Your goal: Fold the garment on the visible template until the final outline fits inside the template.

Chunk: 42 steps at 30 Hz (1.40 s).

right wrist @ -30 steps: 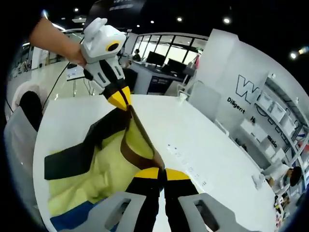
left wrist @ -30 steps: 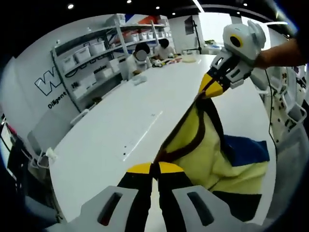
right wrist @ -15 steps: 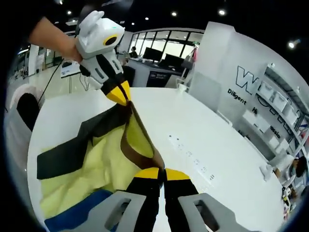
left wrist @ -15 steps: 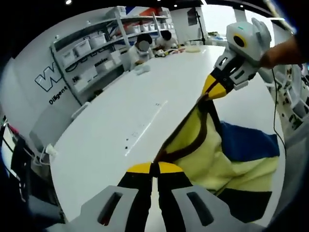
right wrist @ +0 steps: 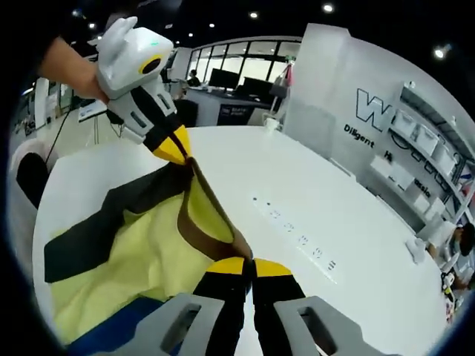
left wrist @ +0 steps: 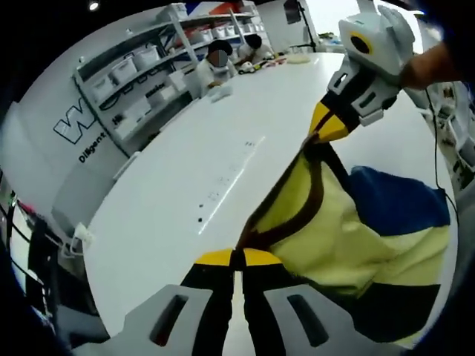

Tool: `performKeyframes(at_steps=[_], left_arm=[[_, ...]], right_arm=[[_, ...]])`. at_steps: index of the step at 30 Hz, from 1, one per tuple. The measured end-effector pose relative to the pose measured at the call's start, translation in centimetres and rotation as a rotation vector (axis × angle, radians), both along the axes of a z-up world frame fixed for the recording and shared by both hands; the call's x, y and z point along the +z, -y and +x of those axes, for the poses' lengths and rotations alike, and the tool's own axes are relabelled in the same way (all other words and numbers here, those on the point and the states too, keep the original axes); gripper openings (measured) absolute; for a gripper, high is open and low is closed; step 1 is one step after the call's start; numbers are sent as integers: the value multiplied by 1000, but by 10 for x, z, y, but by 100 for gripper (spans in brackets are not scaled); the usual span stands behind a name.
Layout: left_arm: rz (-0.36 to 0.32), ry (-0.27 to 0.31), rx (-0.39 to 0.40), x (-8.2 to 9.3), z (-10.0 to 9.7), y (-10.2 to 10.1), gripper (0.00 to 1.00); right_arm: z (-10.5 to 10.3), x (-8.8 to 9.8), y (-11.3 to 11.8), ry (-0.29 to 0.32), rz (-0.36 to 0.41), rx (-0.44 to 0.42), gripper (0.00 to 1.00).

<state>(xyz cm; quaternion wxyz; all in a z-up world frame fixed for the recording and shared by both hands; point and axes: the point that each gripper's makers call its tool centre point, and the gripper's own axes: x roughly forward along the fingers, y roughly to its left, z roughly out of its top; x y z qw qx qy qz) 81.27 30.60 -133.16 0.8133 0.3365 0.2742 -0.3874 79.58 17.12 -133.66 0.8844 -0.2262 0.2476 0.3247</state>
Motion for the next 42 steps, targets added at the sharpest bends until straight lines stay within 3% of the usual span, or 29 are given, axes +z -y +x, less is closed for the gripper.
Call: performKeyframes(at_steps=[6,11,18,29,32,34,42], left_arm=[[20,-3,13,-14,7,-1,2],[43,33,11,-22,18,0,2],[72,0,56,-50,26,-1,2],[78,-13,98,-68,31,-3,7],[80,1,94,-68,33,-5,19],[67,-23,109,-70,30,-7,26],[40,-38,124,-68,22,-18,28]], right_arm=[[12,-12,1,-32,46,-41,0],[21,-21,1,-26,45,-53,0],[32,-39,-1,-14,-2,-63,0],[36,-61,2,-74,29,-100,0],[36,-60,-1,-87,89,-111,10],[35,-61,0,-88,81,-112,18],[23,-63,-2,-102,86,-81,28]])
